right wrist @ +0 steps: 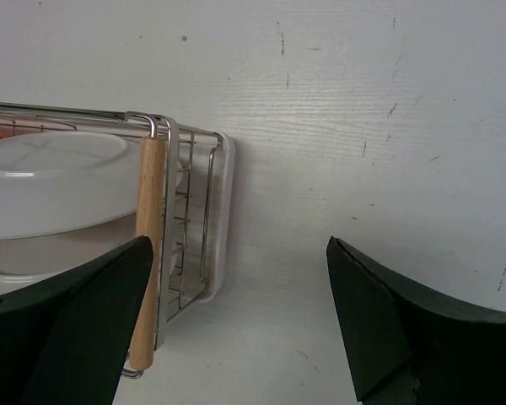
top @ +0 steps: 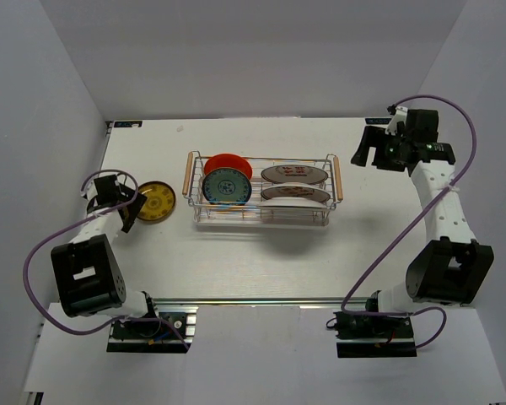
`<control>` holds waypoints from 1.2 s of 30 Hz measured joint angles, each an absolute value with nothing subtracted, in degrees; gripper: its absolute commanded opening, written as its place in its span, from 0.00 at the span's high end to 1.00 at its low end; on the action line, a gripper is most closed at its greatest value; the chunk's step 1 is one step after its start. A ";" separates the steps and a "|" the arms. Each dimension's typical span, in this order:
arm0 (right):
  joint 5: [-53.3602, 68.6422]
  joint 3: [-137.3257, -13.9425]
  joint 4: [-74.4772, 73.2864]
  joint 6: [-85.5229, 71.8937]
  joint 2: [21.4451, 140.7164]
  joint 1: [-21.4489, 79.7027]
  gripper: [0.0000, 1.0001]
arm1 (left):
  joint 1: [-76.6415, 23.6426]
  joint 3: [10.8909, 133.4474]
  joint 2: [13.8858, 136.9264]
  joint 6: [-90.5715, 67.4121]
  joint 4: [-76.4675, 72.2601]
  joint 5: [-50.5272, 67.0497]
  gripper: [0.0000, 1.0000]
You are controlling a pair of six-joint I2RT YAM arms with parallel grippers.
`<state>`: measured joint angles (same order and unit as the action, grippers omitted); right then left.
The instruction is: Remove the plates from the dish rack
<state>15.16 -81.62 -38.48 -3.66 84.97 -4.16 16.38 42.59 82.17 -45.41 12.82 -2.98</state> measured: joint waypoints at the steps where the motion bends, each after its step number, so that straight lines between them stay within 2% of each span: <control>1: 15.20 -81.62 -38.39 -3.57 84.55 -4.16 0.11 | 16.40 42.68 82.02 -45.08 13.52 -3.18 0.12; 2: 15.25 -81.58 -38.19 -3.44 84.14 -4.16 0.11 | 16.40 42.81 81.82 -44.93 14.35 -3.49 0.03; 7: 15.55 -81.45 -36.91 -2.48 82.46 -4.16 0.11 | 16.40 45.91 80.23 -43.35 18.85 -3.62 0.02; 11: 16.71 -80.53 -35.48 -1.17 81.78 -4.16 0.11 | 16.12 52.64 78.26 -38.22 19.40 1.39 0.02; 17: 18.13 -80.05 -34.61 1.67 81.76 -4.16 0.11 | 15.42 66.50 76.12 -29.85 15.40 18.48 0.02; 23: 19.40 -80.47 -34.61 4.23 83.00 -4.14 0.11 | 9.54 87.57 83.09 -18.04 13.96 39.00 0.02; 27: 20.97 -83.88 -35.16 5.69 86.54 -4.12 0.11 | 0.64 102.76 92.79 -4.97 24.03 43.92 0.02; 31: 20.95 -86.59 -36.12 6.96 89.27 -4.12 0.11 | -8.64 119.28 105.93 9.69 39.13 44.05 0.02; 36: 20.08 -89.32 -38.19 8.75 91.74 -4.10 0.11 | -15.07 122.10 113.34 25.04 53.21 43.31 0.02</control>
